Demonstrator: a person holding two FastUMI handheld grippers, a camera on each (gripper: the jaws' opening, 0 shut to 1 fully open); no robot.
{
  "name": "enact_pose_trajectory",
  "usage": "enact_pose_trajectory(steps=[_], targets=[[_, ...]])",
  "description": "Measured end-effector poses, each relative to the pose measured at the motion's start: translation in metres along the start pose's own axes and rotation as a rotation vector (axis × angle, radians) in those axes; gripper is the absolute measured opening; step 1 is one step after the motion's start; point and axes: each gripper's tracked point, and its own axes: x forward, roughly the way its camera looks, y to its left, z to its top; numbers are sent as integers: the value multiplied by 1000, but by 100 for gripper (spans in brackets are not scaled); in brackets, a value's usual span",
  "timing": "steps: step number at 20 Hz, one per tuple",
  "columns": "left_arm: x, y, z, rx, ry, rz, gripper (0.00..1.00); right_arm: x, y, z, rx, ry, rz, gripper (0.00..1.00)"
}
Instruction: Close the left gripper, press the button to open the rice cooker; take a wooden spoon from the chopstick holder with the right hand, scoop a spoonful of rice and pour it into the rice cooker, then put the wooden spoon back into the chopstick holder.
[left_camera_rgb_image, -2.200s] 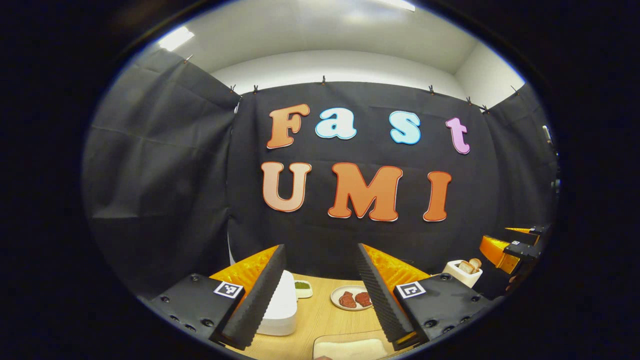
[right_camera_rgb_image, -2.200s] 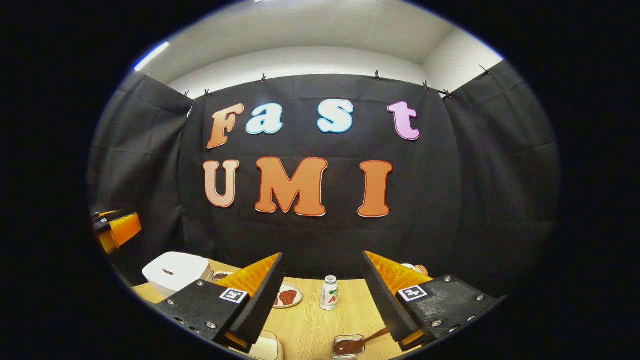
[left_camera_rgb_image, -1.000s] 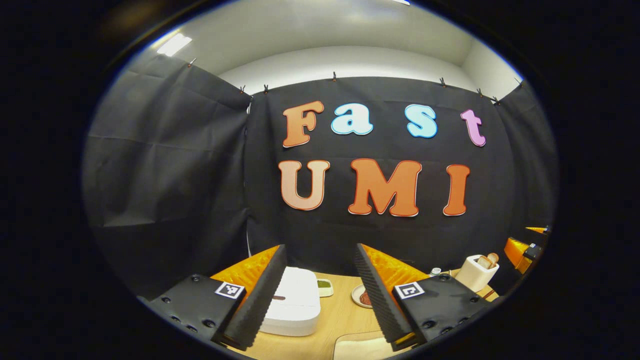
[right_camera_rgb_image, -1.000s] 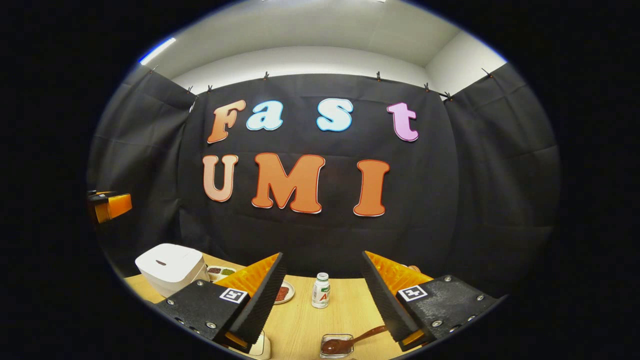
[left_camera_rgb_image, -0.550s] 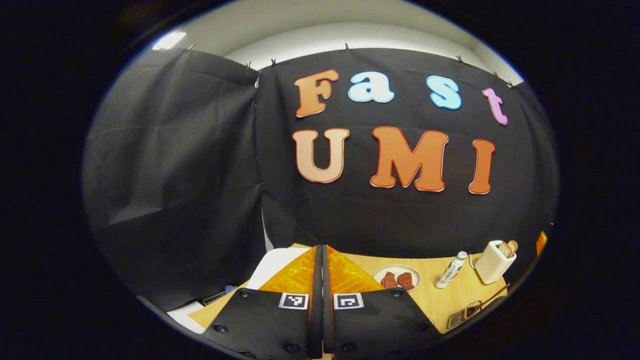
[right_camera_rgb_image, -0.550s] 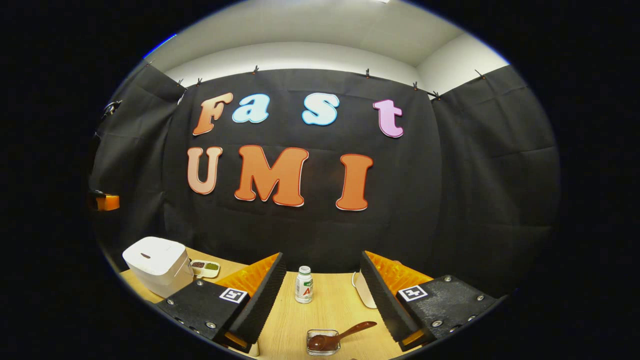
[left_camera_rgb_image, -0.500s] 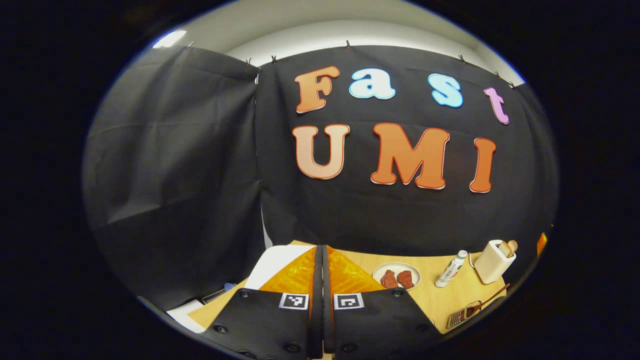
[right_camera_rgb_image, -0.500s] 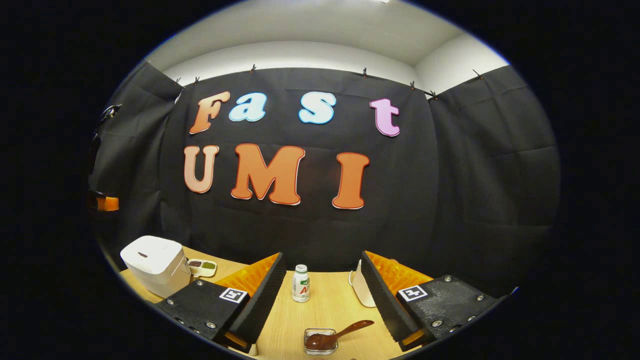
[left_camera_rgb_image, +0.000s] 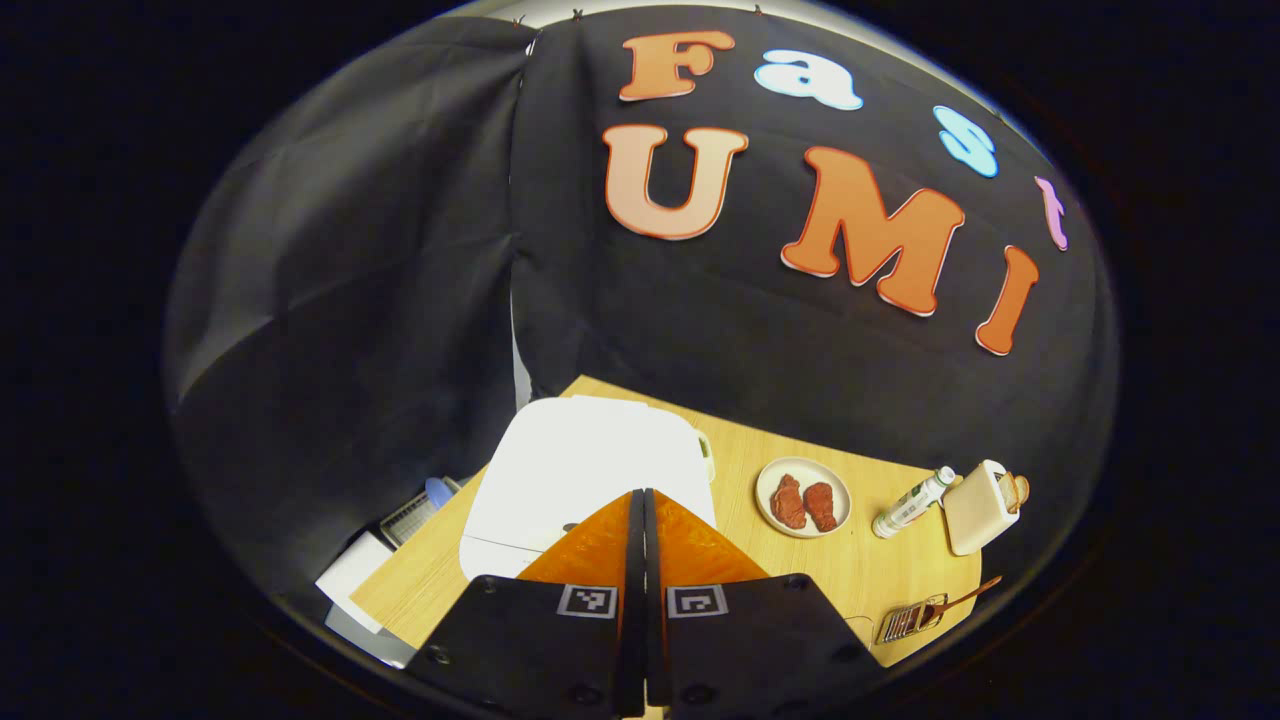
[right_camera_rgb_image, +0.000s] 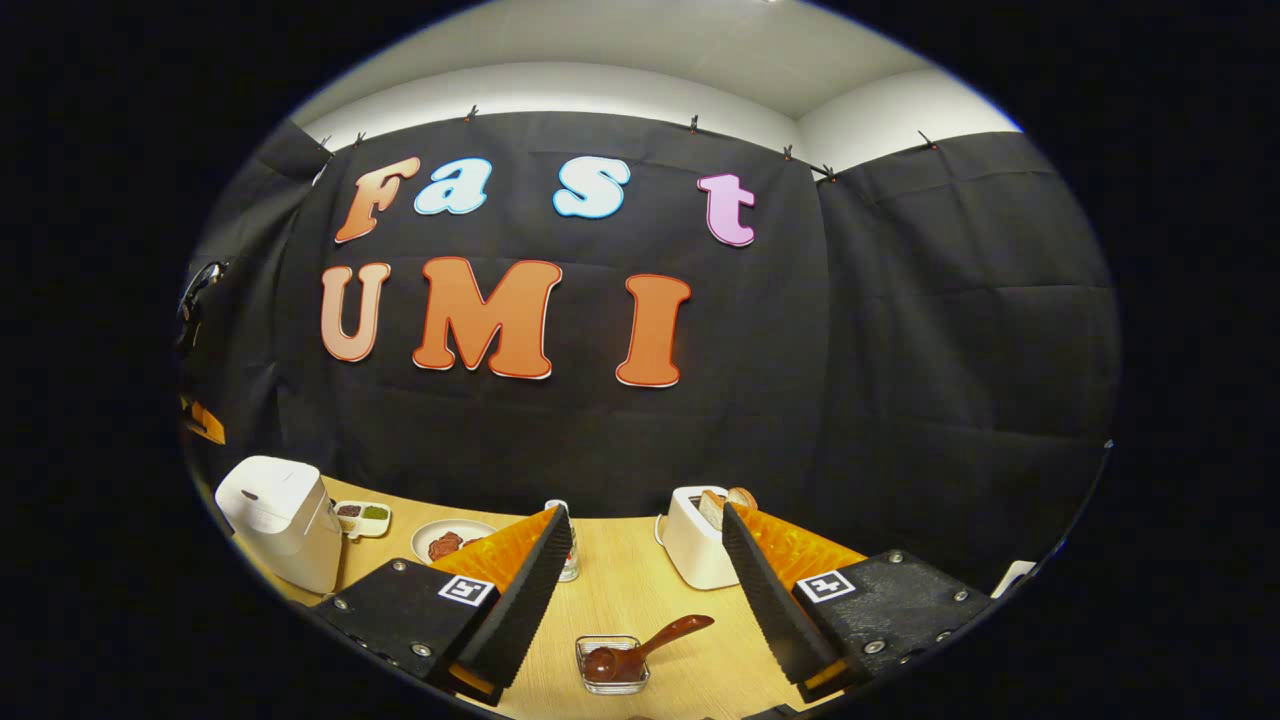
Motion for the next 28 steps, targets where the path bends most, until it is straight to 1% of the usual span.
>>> enact_pose_trajectory(steps=[1,2,5,8,9,11,12,13,14,15,17,19,22,24,26,28], targets=[[10,3,-7,-23,41,-8,3,-1,0,-3,-5,9,-14,94],[20,6,-14,-42,82,-20,5,-3,-1,-6,-10,19,-29,95],[43,17,-33,-64,188,-35,3,-6,0,-15,-12,56,-62,94],[56,27,-46,-75,263,-59,6,-12,4,-21,-7,85,-92,94],[60,29,-49,-77,290,-70,4,-14,6,-23,-5,97,-100,94],[69,33,-59,-82,334,-86,5,-20,12,-28,-7,121,-116,94],[72,32,-66,-95,356,-105,5,-23,14,-30,-13,132,-122,94],[76,27,-59,-103,335,-131,3,-25,16,-32,-21,142,-130,94],[79,32,-66,-90,363,-128,5,-27,19,-34,-27,153,-135,95],[78,33,-65,-82,381,-140,5,-29,23,-36,-32,163,-135,94],[78,35,-65,-56,421,-153,5,-32,33,-43,-44,198,-115,95],[80,34,-62,-43,430,-151,5,-28,37,-49,-41,200,-101,94],[76,34,-63,-29,389,-127,5,-17,41,-66,-16,226,-45,94],[66,32,-47,-17,287,-110,5,-4,30,-82,-19,258,-23,94],[54,32,-20,-5,168,-89,5,9,23,-96,-4,289,3,95],[45,40,7,36,56,-26,5,19,17,-112,1,321,26,95]])
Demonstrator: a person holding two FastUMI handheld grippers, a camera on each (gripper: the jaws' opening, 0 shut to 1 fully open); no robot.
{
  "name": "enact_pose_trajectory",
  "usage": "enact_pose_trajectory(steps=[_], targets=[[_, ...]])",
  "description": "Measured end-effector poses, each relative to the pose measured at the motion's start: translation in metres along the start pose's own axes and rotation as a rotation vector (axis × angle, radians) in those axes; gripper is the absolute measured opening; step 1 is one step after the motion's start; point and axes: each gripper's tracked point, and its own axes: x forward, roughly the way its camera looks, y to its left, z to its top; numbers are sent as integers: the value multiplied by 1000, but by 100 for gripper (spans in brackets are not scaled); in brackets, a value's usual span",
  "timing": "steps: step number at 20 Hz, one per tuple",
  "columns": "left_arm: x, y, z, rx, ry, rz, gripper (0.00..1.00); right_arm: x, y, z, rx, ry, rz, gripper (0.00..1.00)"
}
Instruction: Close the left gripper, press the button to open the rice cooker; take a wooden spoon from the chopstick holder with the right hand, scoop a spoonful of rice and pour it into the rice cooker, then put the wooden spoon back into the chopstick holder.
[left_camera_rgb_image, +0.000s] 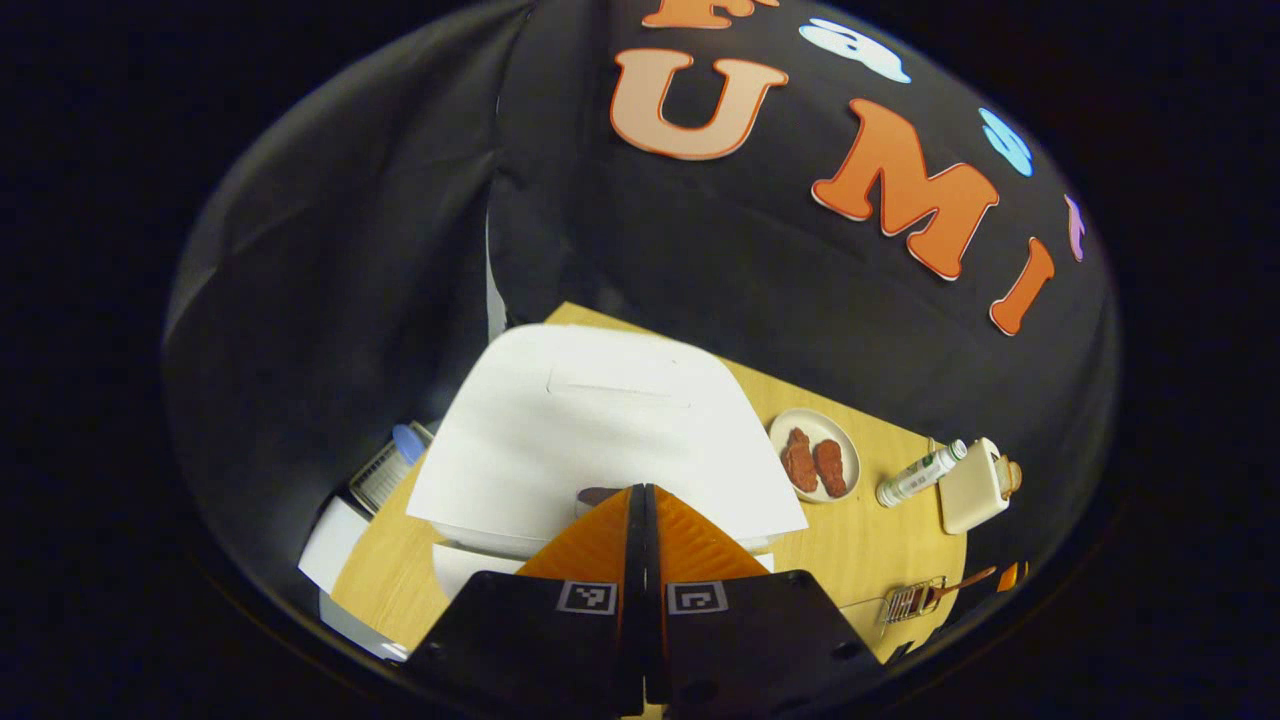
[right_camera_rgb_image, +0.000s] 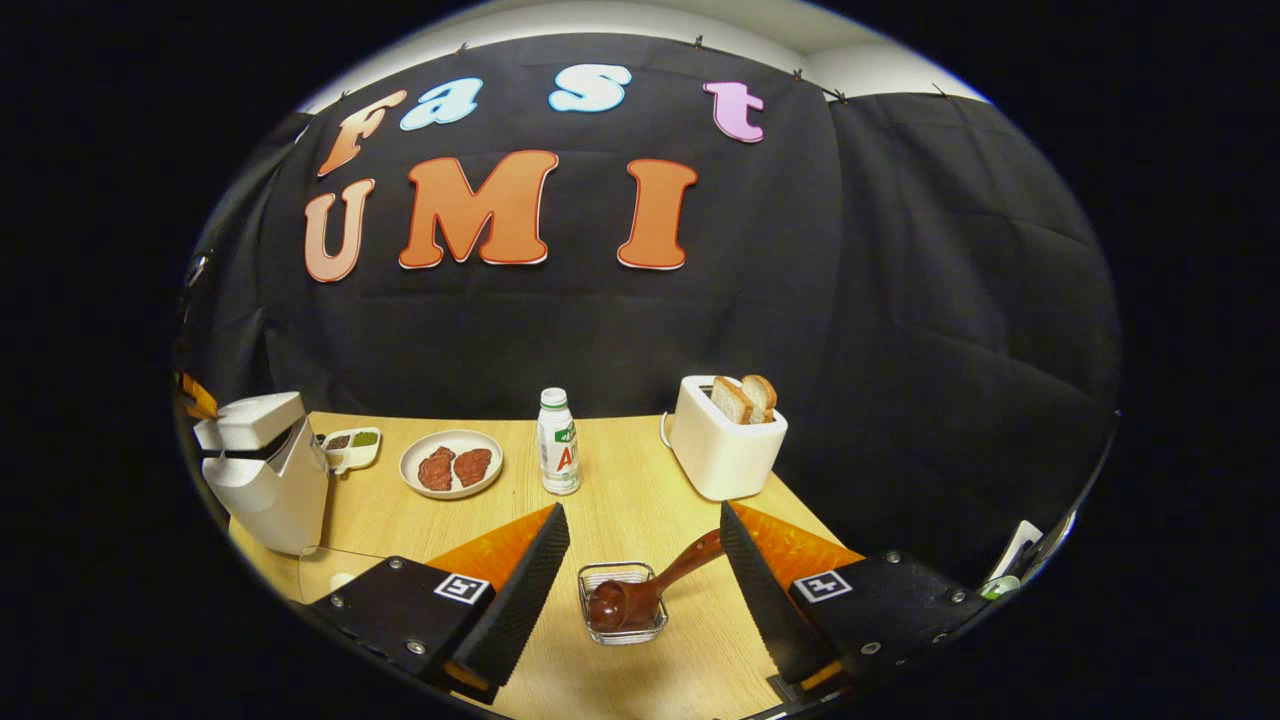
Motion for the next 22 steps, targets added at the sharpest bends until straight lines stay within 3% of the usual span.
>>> enact_pose_trajectory(steps=[3,8,11,19,22], targets=[[-25,-6,27,59,-133,46,5,15,-7,-21,3,55,30,95],[-66,-31,20,132,-285,116,4,29,-20,-52,20,127,41,95],[-87,-58,17,138,-356,95,5,37,-24,-71,54,184,62,94],[-145,-77,-5,98,-430,73,5,63,-29,-103,186,299,122,86],[-161,-86,-19,119,-434,70,22,74,-28,-109,235,322,149,80]])
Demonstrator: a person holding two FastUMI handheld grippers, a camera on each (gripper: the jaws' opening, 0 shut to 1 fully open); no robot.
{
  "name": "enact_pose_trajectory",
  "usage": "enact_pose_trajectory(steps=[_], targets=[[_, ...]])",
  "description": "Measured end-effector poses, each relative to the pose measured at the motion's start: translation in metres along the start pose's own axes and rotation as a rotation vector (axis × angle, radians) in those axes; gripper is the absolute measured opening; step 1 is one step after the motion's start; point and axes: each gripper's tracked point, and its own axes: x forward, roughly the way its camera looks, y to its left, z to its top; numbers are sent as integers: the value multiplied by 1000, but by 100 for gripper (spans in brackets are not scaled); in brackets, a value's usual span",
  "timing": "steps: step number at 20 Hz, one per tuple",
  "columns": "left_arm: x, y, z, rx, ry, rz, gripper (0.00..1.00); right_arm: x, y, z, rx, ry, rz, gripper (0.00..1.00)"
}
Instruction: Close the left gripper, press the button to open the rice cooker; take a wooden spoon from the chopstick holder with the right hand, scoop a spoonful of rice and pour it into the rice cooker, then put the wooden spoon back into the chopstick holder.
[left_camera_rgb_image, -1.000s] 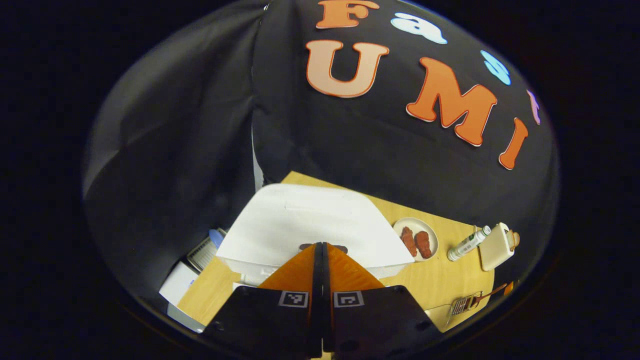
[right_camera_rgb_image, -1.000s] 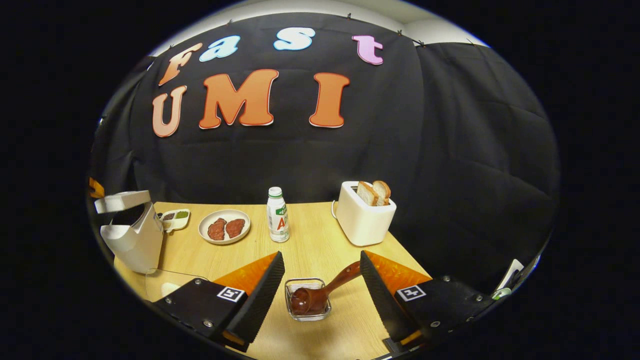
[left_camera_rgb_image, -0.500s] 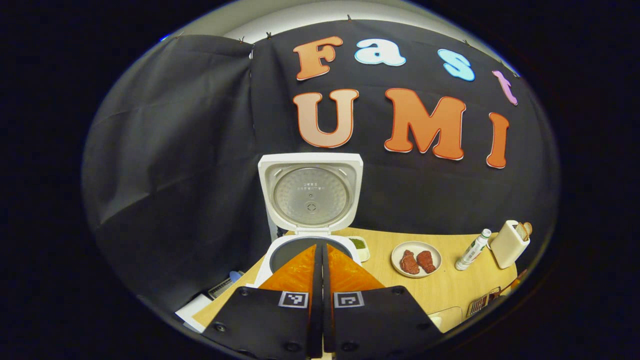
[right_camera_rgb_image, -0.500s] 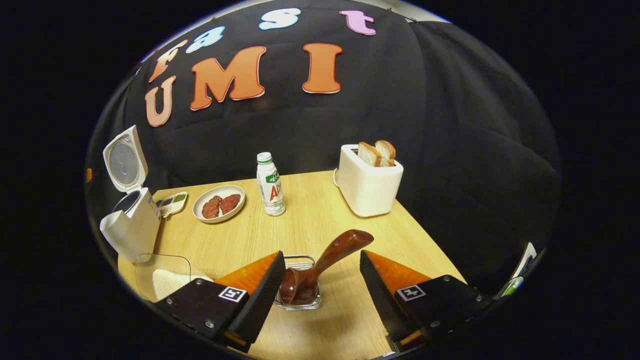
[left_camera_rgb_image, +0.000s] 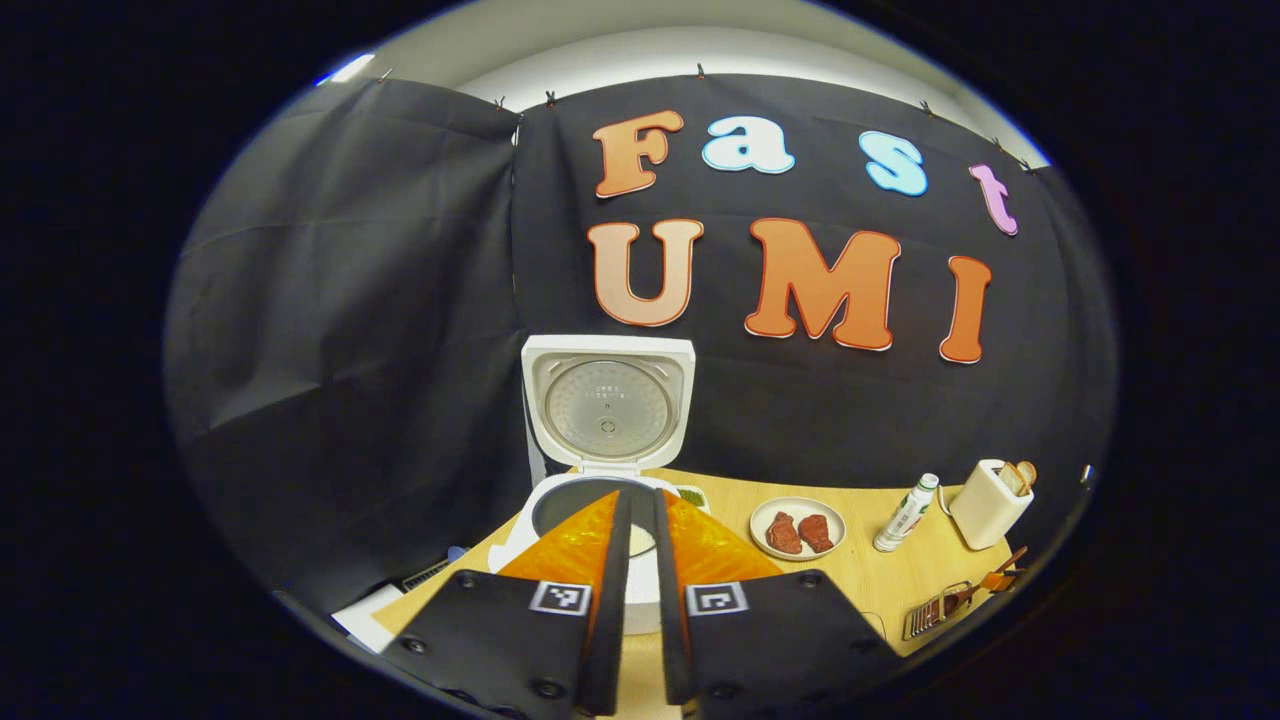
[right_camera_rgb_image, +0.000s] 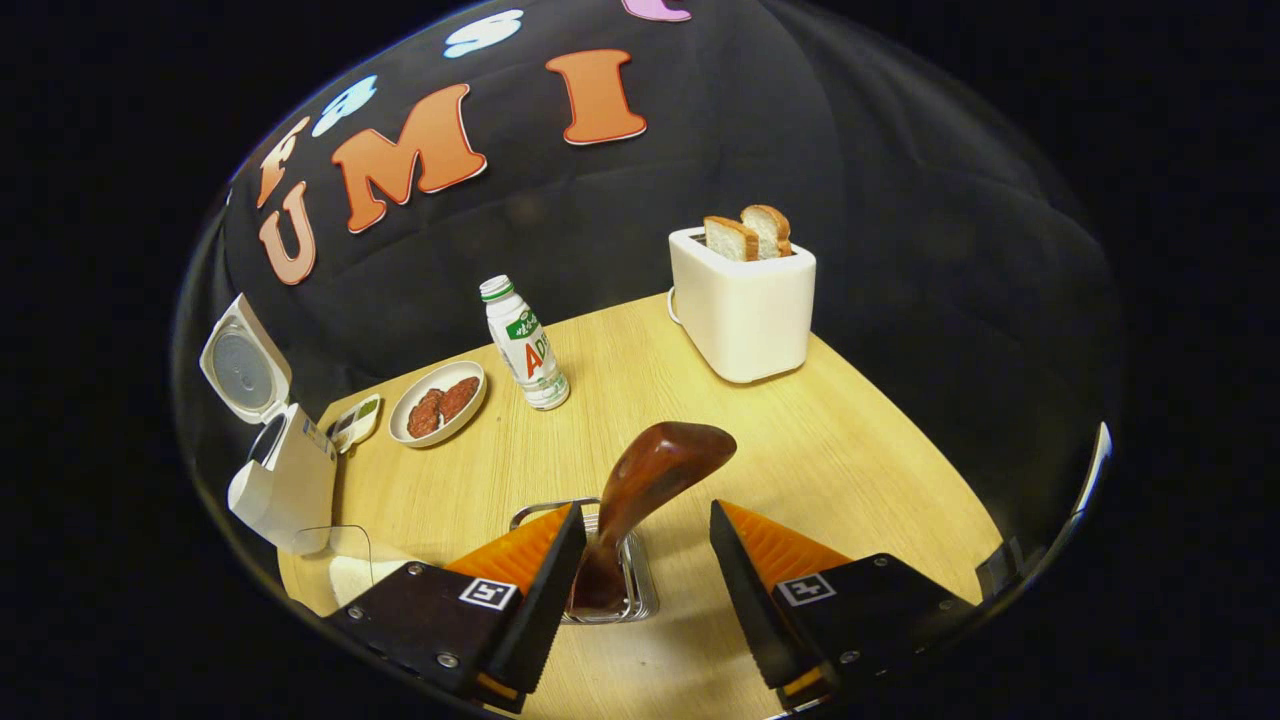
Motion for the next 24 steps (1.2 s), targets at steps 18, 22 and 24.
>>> enact_pose_trajectory(steps=[18,22,24], targets=[[-24,-48,-16,96,30,-96,70,1,34,22,78,-70,92,13],[-21,-49,-20,108,21,-119,86,-27,42,50,61,-141,66,12],[-19,-47,-21,108,14,-117,90,-45,58,66,55,-182,88,12]])
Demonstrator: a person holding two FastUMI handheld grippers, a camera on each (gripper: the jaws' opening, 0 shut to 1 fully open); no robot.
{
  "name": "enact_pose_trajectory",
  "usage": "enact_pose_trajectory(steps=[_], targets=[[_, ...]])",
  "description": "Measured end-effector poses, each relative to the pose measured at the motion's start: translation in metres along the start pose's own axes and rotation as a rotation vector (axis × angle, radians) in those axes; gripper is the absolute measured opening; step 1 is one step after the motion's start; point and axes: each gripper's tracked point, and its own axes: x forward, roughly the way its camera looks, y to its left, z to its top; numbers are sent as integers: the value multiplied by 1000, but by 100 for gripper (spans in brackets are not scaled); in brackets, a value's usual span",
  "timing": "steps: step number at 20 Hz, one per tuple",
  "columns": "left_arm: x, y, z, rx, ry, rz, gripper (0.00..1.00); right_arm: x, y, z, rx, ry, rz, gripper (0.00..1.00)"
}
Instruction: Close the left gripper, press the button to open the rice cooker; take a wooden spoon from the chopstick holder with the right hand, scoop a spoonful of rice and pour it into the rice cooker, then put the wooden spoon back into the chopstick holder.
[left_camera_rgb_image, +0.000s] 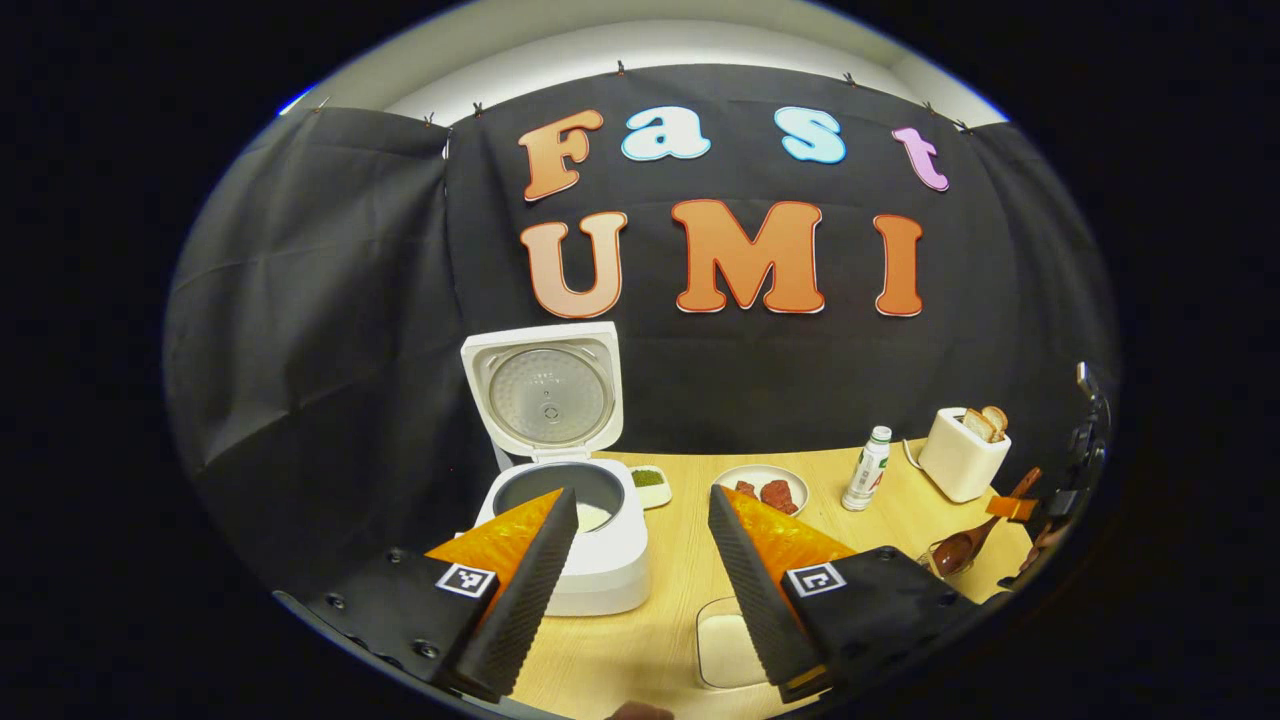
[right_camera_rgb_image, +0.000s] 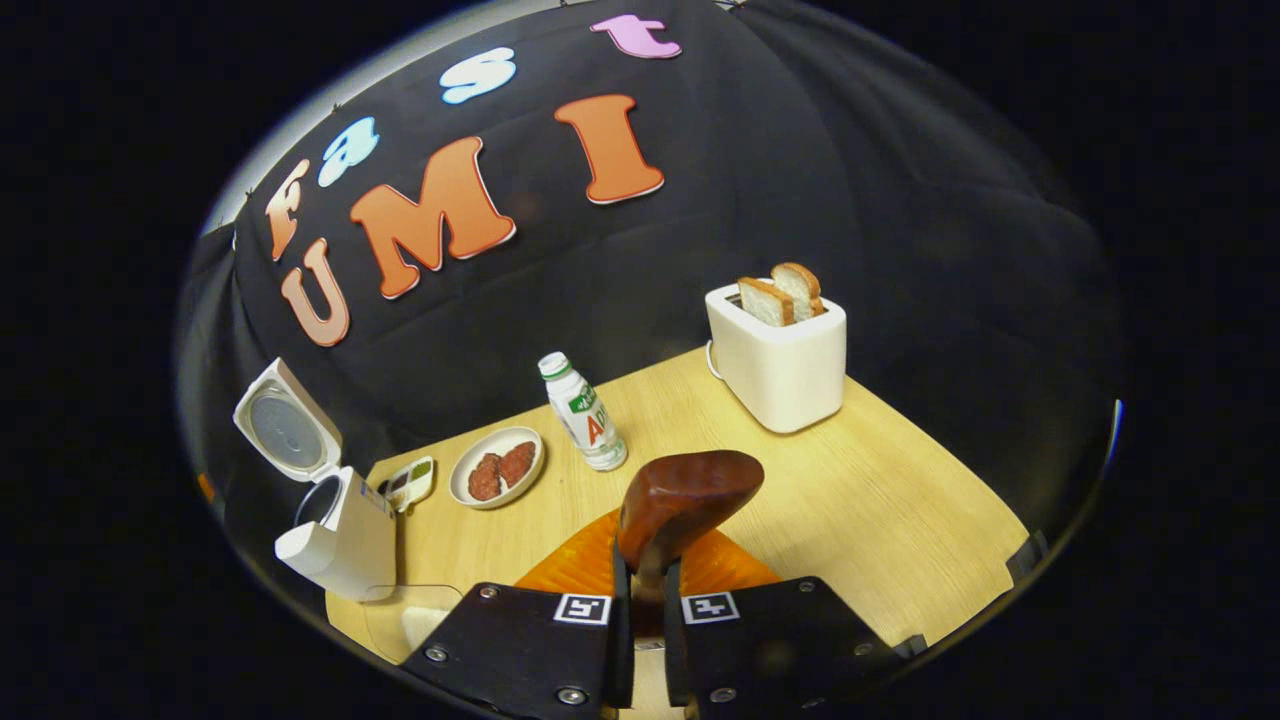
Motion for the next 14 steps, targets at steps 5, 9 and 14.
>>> enact_pose_trajectory(steps=[5,9,14], targets=[[3,18,-7,-16,4,0,90,-31,70,28,-67,-61,128,12],[2,38,-13,-29,3,19,90,-37,138,6,-112,-27,259,12],[-4,71,-23,-36,13,65,90,-37,194,-42,-223,58,342,11]])
